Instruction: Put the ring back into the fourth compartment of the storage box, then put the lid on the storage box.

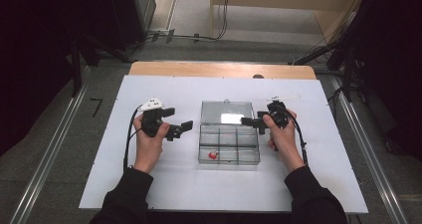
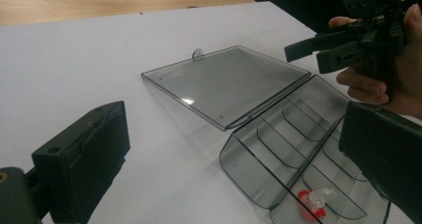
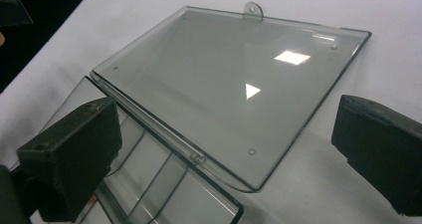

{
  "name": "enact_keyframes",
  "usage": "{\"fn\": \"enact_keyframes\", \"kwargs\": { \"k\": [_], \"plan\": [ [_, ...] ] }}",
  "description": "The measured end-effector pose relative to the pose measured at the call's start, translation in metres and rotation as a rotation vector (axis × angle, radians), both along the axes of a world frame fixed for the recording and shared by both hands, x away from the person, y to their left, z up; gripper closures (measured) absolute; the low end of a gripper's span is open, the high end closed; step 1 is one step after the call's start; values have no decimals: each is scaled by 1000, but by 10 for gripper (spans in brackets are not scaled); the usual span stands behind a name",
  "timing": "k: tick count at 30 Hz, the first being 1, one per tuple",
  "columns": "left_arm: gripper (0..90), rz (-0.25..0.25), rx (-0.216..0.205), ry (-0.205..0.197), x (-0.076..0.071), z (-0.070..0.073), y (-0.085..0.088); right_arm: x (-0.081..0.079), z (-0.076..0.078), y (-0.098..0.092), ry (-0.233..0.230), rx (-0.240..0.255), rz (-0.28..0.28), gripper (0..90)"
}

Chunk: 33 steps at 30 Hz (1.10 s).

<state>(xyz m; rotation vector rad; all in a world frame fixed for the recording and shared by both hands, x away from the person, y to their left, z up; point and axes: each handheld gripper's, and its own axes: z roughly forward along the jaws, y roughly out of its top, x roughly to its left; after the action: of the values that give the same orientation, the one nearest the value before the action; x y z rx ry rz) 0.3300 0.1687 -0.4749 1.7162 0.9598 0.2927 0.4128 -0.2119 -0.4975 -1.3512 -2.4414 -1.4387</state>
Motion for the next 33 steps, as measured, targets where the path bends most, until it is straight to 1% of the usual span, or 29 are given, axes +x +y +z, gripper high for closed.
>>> {"fn": "enact_keyframes", "kwargs": {
  "k": [2, 7, 14, 17, 20, 22, 25, 27, 28, 30, 33],
  "plan": [
    [0, -5, -4, 5, 4, -1, -2, 2, -2, 0, 9, -3, 0, 0],
    [0, -7, -20, 17, 13, -5, -8, 7, -7, -3, 33, 14, -19, 0],
    [0, -14, -10, 51, 28, -14, -20, 10, -12, -1, 61, 8, -34, 30],
    [0, -14, -18, 65, 34, -18, -24, 11, -13, -1, 70, 18, -43, 48],
    [0, -14, -26, 79, 40, -22, -27, 10, -14, 1, 72, 11, -47, 78],
    [0, -13, -25, 93, 43, -25, -29, 11, -15, 2, 77, -2, -62, 119],
    [14, -5, -41, 111, 47, -29, -31, 12, -17, 3, 91, 6, -59, 164],
    [34, 10, -38, 127, 49, -31, -33, 13, -18, 3, 101, 13, -59, 200],
    [37, 8, -33, 140, 50, -32, -34, 13, -18, 3, 102, 11, -60, 216],
    [54, 17, -19, 147, 53, -34, -36, 14, -18, 3, 112, 19, -54, 245],
    [76, 21, -27, 161, 56, -35, -40, 15, -19, 4, 122, 34, -50, 267]
  ]
}}
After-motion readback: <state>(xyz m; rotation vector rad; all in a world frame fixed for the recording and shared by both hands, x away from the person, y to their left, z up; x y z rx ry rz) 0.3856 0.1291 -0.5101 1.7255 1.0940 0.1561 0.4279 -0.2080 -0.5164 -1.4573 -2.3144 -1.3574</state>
